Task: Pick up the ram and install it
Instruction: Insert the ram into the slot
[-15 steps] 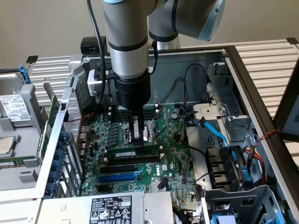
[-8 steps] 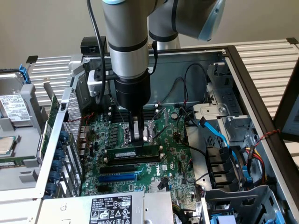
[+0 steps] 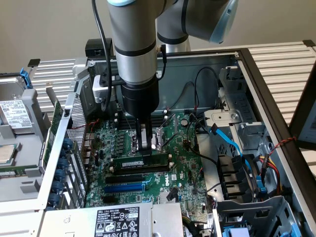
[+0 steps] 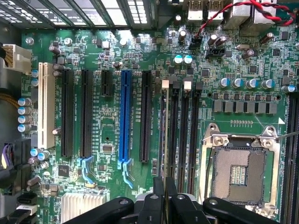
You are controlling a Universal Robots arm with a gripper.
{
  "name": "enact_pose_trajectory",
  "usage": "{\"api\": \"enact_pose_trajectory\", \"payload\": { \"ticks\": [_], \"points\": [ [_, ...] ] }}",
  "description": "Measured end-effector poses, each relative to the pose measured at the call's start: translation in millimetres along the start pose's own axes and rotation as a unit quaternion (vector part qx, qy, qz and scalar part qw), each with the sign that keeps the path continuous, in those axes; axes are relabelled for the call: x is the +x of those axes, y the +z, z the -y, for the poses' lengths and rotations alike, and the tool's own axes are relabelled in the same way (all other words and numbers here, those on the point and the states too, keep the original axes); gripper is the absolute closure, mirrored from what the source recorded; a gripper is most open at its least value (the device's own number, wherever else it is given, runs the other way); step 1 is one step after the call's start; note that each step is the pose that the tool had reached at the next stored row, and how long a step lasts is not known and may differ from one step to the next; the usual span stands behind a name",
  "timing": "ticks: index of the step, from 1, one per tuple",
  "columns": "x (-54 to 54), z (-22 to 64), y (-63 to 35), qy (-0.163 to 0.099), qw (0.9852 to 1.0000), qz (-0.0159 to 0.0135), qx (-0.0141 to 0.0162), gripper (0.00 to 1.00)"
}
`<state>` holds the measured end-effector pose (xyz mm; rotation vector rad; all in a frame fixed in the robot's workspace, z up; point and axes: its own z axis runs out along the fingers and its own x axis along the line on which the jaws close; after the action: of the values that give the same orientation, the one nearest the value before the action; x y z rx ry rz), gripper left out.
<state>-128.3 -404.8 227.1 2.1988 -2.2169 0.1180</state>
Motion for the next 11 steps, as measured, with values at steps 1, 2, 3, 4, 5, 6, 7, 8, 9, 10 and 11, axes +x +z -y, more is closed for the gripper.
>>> {"api": "enact_pose_trajectory", "payload": {
  "ticks": [1, 2, 3, 4, 5, 6, 7, 8, 9, 10, 11],
  "points": [
    [0.0, 0.0, 0.2, 0.0, 1.0, 0.0002, 0.0, 0.87],
    [0.0, -0.1, 0.4, 0.0, 1.0, 0.0004, 0.0, 0.87],
    [0.0, -0.2, 0.6, 0.0, 1.0, 0.0006, 0.0, 0.87],
    [-0.1, -0.3, 0.9, 0.0, 1.0, 0.0008, 0.0, 0.87],
    [-0.1, -0.3, 1.1, 0.0, 1.0, 0.001, 0.0, 0.87],
    [-0.1, -0.4, 1.4, 0.0, 1.0, 0.0011, 0.0, 0.87],
    [-0.1, -0.5, 1.7, 0.0, 1.0, 0.0013, 0.0001, 0.87],
    [-0.2, -0.6, 2.1, 0.0, 1.0, 0.0014, 0.0001, 0.87],
    [-0.2, -0.8, 2.4, 0.0, 1.0, 0.0016, 0.0, 0.87],
    [-0.2, -0.9, 2.8, 0.0, 1.0, 0.0017, 0.0, 0.87],
    [-0.2, -1.0, 3.3, 0.0, 1.0, 0.0018, 0.0, 0.87]
  ]
}}
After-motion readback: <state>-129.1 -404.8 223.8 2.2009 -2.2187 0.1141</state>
